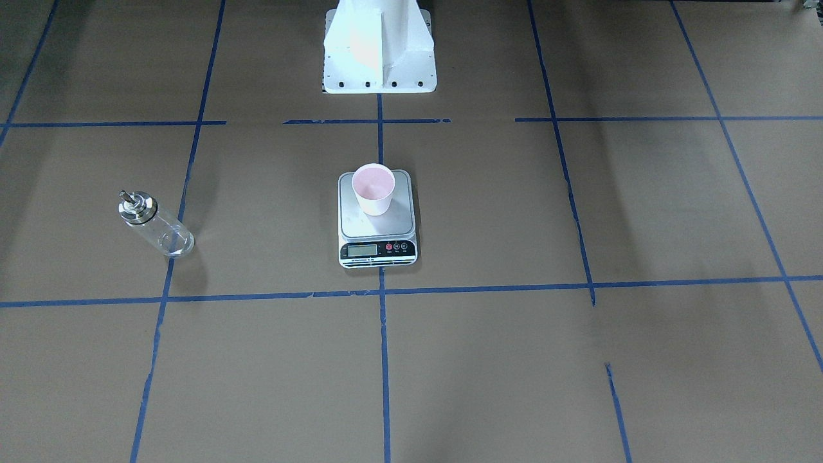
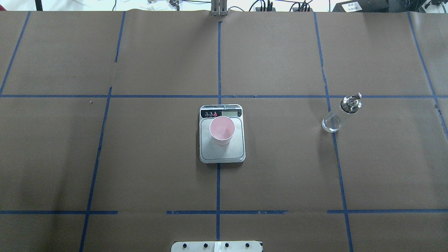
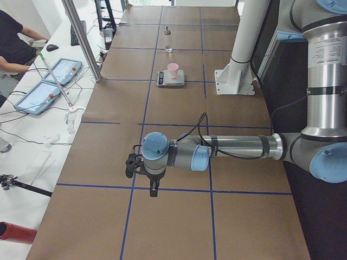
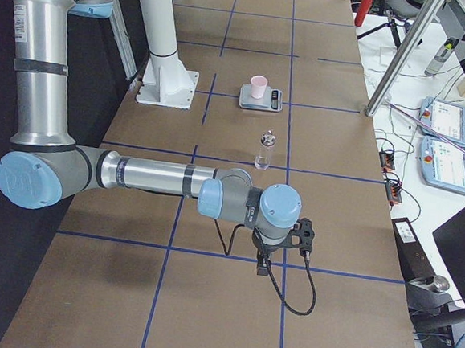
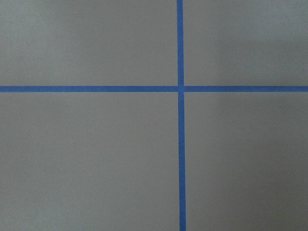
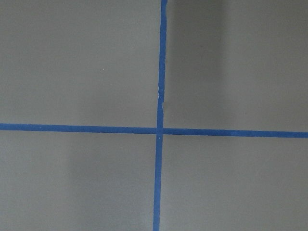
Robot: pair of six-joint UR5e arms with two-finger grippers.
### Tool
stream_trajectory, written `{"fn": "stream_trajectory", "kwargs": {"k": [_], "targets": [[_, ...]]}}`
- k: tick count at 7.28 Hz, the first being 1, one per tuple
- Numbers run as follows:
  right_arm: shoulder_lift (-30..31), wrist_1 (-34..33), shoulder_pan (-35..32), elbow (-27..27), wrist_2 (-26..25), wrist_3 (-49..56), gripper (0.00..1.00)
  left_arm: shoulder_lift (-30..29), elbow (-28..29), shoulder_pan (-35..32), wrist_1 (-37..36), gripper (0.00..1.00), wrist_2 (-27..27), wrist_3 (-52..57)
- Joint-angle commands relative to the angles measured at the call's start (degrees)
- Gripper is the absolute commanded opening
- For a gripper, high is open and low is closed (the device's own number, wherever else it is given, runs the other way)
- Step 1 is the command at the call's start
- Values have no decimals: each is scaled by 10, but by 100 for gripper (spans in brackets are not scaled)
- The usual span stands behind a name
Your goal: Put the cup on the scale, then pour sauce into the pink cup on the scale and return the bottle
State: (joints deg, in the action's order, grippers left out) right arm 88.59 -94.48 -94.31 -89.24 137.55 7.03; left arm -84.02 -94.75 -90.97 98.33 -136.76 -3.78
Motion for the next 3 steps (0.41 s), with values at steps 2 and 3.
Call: {"fn": "stream_trajectory", "kwargs": {"k": [2, 3], "targets": [[0, 0, 0, -1, 0, 0, 100, 0, -1, 0, 0, 100, 0, 0], [0, 1, 0, -1, 0, 0, 100, 0, -2, 0, 0, 100, 0, 0]]}}
